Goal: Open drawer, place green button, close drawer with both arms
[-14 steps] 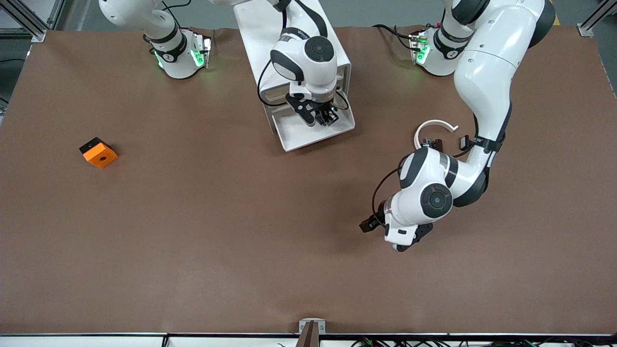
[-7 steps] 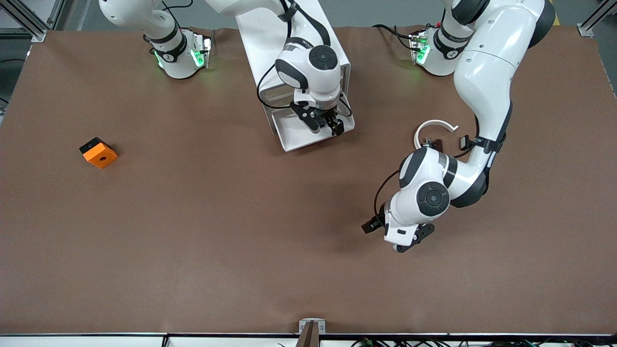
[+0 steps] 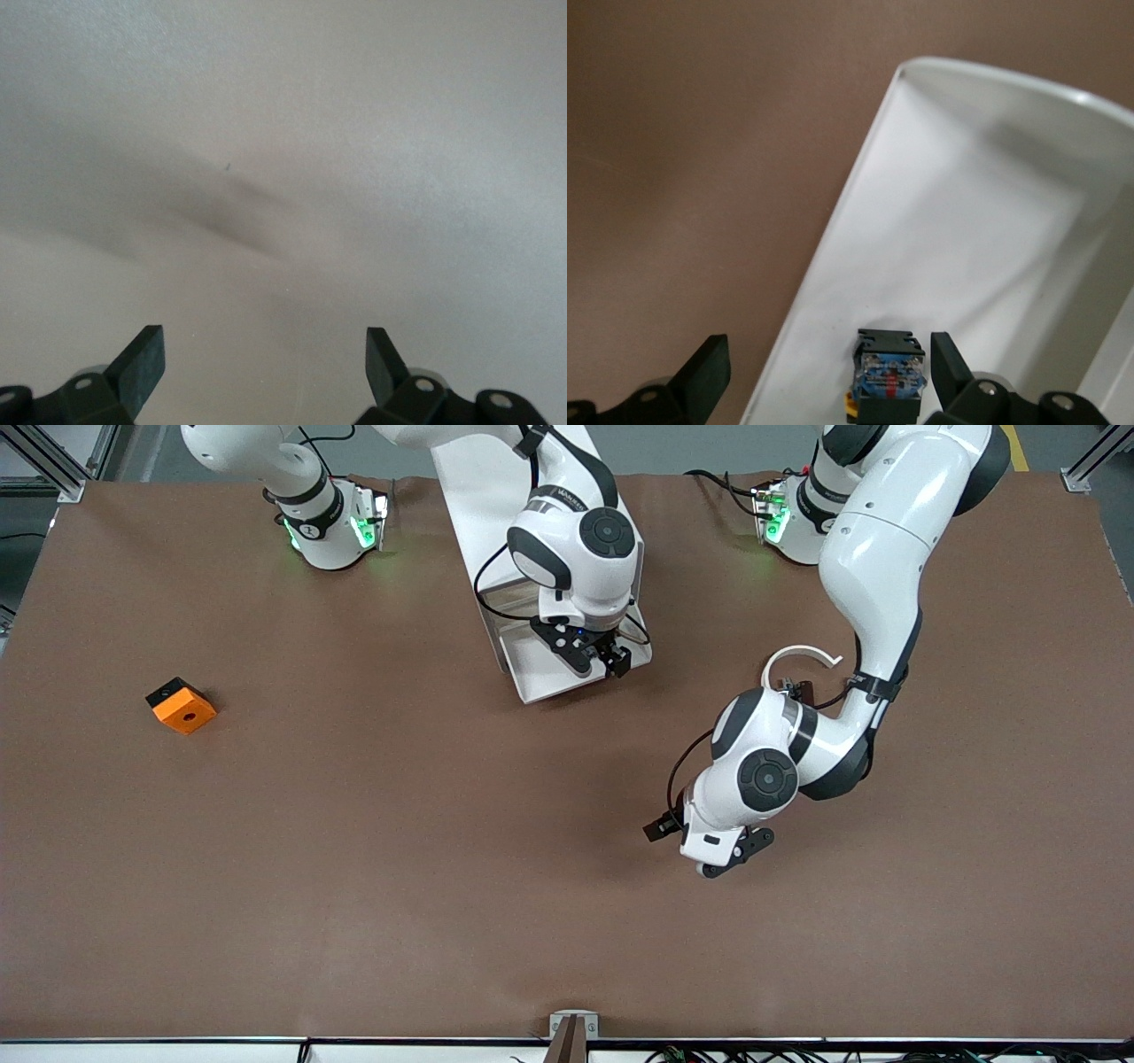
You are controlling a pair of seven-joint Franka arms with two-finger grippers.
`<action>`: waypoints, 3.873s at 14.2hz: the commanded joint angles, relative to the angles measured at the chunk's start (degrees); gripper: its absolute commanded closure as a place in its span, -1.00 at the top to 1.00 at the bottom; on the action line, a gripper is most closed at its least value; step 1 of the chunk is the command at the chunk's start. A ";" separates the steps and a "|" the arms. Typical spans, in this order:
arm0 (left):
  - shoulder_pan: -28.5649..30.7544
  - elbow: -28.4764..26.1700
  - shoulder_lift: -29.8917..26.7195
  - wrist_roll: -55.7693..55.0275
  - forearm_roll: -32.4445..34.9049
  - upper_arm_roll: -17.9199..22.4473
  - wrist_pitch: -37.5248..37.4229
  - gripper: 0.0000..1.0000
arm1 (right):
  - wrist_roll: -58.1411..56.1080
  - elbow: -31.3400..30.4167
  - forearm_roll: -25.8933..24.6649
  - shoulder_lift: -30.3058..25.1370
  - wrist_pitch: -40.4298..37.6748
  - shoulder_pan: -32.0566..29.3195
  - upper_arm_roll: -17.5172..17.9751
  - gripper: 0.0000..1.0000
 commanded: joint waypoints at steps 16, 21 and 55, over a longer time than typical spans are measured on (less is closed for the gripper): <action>-3.63 -12.99 -9.36 -3.96 1.26 -5.78 -1.04 1.00 | -48.21 10.28 5.63 -13.45 -31.99 -31.68 -0.01 1.00; -8.64 -13.43 -8.83 -8.71 1.17 -5.87 -1.12 1.00 | -73.16 10.37 4.84 -16.61 -38.05 -47.22 -0.10 1.00; -13.66 -18.44 -6.20 -11.00 -13.23 -11.32 -4.46 1.00 | -109.08 13.62 2.38 -26.72 -42.19 -67.39 0.87 1.00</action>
